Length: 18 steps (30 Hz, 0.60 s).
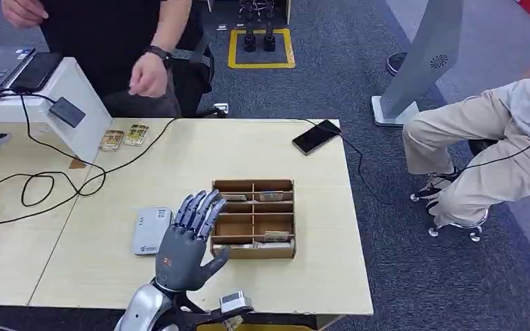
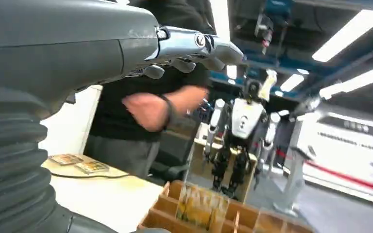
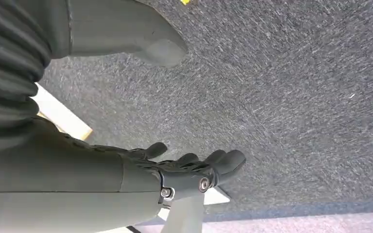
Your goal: Pass the card to the sensor for recognition and then transmit it.
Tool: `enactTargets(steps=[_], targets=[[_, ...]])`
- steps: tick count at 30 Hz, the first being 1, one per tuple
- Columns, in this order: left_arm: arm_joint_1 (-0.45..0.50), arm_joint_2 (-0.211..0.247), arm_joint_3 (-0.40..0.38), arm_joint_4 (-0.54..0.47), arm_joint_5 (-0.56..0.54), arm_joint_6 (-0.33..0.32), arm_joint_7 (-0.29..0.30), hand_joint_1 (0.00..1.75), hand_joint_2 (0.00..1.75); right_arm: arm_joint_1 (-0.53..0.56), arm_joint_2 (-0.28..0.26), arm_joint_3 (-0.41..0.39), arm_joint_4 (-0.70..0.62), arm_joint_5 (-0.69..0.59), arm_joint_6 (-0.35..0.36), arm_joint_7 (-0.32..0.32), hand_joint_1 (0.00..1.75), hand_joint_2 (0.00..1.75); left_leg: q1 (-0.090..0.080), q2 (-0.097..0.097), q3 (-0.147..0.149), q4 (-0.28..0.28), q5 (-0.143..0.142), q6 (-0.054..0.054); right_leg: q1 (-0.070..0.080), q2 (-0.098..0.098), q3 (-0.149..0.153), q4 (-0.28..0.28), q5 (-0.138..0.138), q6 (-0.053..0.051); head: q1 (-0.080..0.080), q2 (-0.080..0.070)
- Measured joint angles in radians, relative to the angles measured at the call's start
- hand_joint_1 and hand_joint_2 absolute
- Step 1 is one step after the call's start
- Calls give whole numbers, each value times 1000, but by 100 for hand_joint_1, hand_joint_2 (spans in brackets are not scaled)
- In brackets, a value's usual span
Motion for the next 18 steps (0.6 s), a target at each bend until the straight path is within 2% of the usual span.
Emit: enactTargets(steps=[7, 14, 18], targets=[[7, 33, -50, 8, -42, -40, 19, 0, 175, 1, 0, 0, -2, -9, 0, 6, 0, 175, 0, 0, 0, 0, 0, 0, 0, 0, 0, 0, 0, 0, 0, 0], [11, 49, -75, 12, -47, -44, 25, 0, 175, 2, 0, 0, -5, -10, 0, 8, 0, 175, 0, 0, 0, 0, 0, 0, 0, 0, 0, 0, 0, 0, 0, 0], [12, 47, -80, 12, -87, -51, 95, 0, 175, 4, 2, 0, -10, -26, 0, 16, 0, 175, 0, 0, 0, 0, 0, 0, 0, 0, 0, 0, 0, 0, 0, 0]])
